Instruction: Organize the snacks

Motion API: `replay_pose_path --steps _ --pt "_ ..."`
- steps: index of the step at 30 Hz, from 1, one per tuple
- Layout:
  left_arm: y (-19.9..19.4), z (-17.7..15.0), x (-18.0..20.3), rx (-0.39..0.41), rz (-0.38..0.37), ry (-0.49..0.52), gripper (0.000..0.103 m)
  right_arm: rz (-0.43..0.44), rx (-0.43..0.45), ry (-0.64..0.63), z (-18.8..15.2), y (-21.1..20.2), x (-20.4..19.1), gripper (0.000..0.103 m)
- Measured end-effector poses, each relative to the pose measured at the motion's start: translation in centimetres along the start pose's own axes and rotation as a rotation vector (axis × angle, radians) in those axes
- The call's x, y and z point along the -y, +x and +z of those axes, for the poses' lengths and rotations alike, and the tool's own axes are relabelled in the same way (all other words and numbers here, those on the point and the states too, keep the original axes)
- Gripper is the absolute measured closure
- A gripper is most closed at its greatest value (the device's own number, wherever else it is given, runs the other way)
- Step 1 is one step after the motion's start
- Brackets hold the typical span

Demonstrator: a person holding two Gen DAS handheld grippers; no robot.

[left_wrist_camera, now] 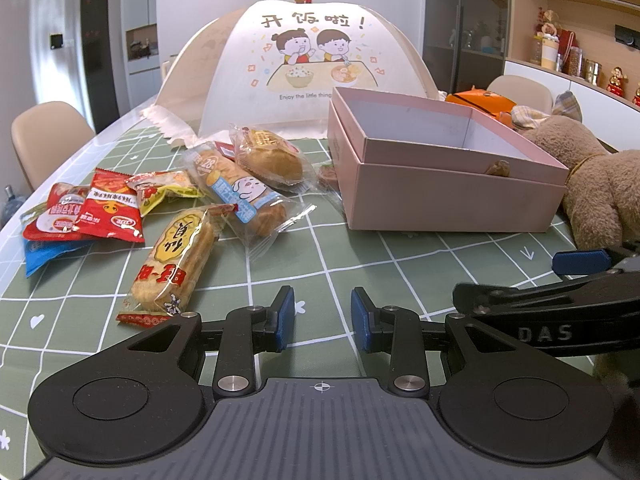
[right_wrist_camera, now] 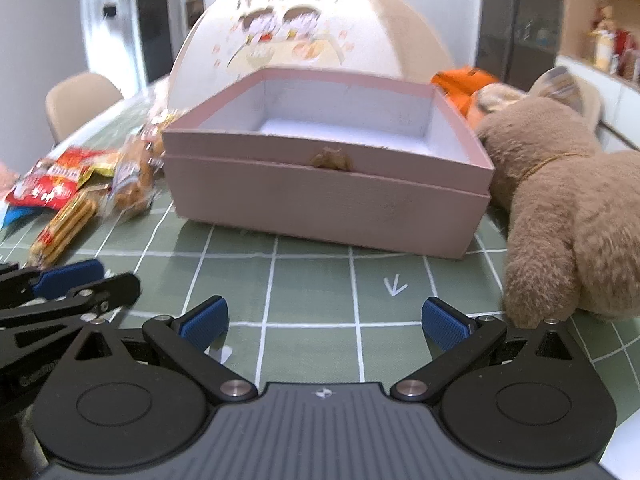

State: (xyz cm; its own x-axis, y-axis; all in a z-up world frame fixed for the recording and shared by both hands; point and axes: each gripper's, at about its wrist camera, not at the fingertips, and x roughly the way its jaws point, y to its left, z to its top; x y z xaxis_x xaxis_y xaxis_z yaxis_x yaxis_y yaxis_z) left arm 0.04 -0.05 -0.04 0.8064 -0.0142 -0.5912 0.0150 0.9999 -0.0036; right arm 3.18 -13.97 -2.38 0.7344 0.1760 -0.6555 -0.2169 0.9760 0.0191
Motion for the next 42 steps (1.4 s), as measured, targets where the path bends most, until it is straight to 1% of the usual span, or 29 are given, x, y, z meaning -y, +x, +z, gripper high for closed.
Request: replay_pose_path --steps 3,5,6,7,8,10,11,13,14,16,18,19,20,21,22,24,25,28,30,32,36,39,42 --pt "0.0 0.1 -0.4 -0.003 -0.018 -0.003 0.067 0.017 -0.09 -0.015 0.7 0.2 0.3 0.0" --pt "-0.3 0.6 -0.9 -0.042 -0.008 0.005 0.067 0.022 -0.134 -0.023 0.8 0.1 0.1 0.0" --pt "-0.5 1.2 -1.6 -0.072 -0.019 -0.018 0.068 0.02 -0.149 -0.023 0.9 0.1 0.1 0.0" --pt "-0.8 1.9 -2.4 -0.087 -0.037 -0.048 0.068 0.018 -0.155 -0.023 0.9 0.0 0.1 0.0" --pt "-1.4 2.7 -3.4 -0.082 -0.046 -0.087 0.068 0.017 -0.157 -0.023 0.9 0.0 0.1 0.0" --pt "-2.5 4.3 -5.3 -0.048 -0.02 -0.114 0.068 0.016 -0.163 -0.024 0.9 -0.2 0.0 0.0" --pt "-2.6 5.2 -6.2 -0.055 -0.001 -0.104 0.068 0.016 -0.168 -0.026 1.0 -0.2 -0.1 0.0" --pt "-2.0 6.4 -7.8 -0.107 0.035 -0.096 0.069 0.024 -0.186 -0.034 1.4 -0.1 -0.3 0.0" --pt "-1.6 6.7 -8.5 -0.131 0.039 -0.099 0.069 0.033 -0.194 -0.043 1.5 0.0 -0.5 0.0" --pt "-1.1 6.9 -9.9 -0.151 0.039 -0.113 0.069 0.058 -0.199 -0.075 1.6 0.0 -0.9 0.001" --pt "-1.0 7.2 -10.7 -0.154 0.04 -0.131 0.069 0.083 -0.207 -0.108 1.9 -0.1 -1.5 0.005" --pt "-1.0 7.5 -10.8 -0.148 0.027 -0.145 0.069 0.092 -0.204 -0.119 2.0 -0.3 -1.7 0.008" --pt "-0.9 8.2 -10.6 -0.139 0.0 -0.16 0.069 0.094 -0.196 -0.126 2.0 -0.5 -2.0 0.008" --pt "-0.7 8.8 -10.3 -0.126 -0.035 -0.169 0.069 0.089 -0.187 -0.132 2.0 -0.7 -2.4 0.008" --pt "-0.5 9.7 -9.8 -0.11 -0.087 -0.171 0.069 0.086 -0.18 -0.136 2.1 -0.7 -2.6 0.01" --pt "0.1 11.4 -8.5 -0.071 -0.194 -0.145 0.068 0.087 -0.17 -0.143 2.2 -1.1 -3.1 0.013" --pt "0.8 12.3 -7.9 -0.054 -0.23 -0.112 0.066 0.092 -0.168 -0.142 2.3 -1.3 -3.3 0.013" --pt "3.9 15.1 -6.5 -0.056 -0.236 -0.004 0.069 0.114 -0.157 -0.128 2.7 -2.3 -3.4 0.013" --pt "6.9 16.5 -6.1 -0.096 -0.239 0.052 0.069 0.107 -0.15 -0.124 3.0 -2.9 -3.3 0.013" --pt "9.8 17.2 -5.8 -0.143 -0.24 0.107 0.072 0.095 -0.157 -0.127 3.2 -3.2 -3.1 0.013" --pt "15.2 17.2 -5.6 -0.235 -0.29 0.171 0.074 0.063 -0.176 -0.146 3.2 -3.6 -2.5 0.013" --pt "17.2 17.0 -5.2 -0.241 -0.29 0.198 0.081 0.051 -0.187 -0.155 3.0 -3.8 -1.8 0.013" --pt "17.5 16.3 -4.6 -0.253 -0.308 0.213 0.084 0.056 -0.176 -0.15 2.7 -4.1 -1.0 0.013"
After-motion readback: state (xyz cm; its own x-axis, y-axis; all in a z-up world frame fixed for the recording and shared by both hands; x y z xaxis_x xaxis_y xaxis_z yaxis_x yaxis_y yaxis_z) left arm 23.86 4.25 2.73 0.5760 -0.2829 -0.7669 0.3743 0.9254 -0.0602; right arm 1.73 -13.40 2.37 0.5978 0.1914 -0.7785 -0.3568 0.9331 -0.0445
